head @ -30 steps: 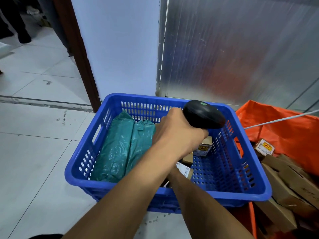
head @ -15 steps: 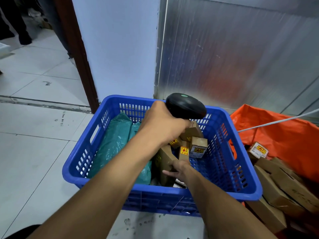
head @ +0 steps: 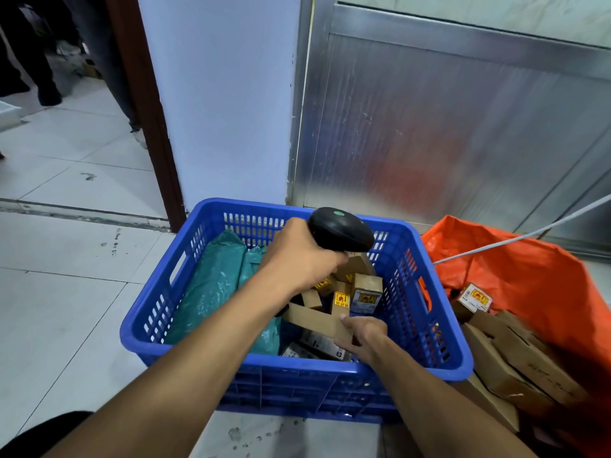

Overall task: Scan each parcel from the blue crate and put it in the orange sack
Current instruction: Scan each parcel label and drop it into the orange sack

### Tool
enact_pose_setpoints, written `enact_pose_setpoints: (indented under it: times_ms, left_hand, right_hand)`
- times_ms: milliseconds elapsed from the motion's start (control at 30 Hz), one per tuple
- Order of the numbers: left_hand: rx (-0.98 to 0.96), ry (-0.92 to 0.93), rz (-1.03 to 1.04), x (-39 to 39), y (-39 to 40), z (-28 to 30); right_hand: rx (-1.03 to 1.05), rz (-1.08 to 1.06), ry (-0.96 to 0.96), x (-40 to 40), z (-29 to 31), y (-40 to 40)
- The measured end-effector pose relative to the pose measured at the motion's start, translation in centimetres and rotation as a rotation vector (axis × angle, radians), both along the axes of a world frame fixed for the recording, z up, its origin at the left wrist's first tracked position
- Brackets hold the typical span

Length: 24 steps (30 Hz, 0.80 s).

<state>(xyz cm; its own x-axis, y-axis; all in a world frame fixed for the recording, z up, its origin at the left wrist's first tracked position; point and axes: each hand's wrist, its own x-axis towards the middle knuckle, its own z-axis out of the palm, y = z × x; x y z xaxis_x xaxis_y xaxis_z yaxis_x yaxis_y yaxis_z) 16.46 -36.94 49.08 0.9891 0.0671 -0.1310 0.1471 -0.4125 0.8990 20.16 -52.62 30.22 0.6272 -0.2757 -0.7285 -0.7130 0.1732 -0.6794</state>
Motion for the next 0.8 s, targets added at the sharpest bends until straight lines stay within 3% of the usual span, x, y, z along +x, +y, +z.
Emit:
enact_pose_setpoints:
  times_ms: [200, 333, 533, 800]
  left_hand:
    - [0.038, 0.002, -0.014, -0.2, 0.3, 0.1]
    - [0.047, 0.000, -0.015, -0.4, 0.4, 0.3]
    - [0.030, 0.008, -0.015, -0.2, -0.1, 0.1]
    - [0.040, 0.024, 0.009, -0.2, -0.8, 0.1]
  right_hand:
    - [-0.301, -0.106, -0.060, -0.3, 0.7, -0.8]
    - [-0.387, -0.152, -0.142, -1.3, 3.2, -1.5]
    - [-0.146, -0.144, -0.200, -1.8, 5.9, -5.1]
    - [0.159, 0.008, -0.137, -2.3, 11.1, -8.3]
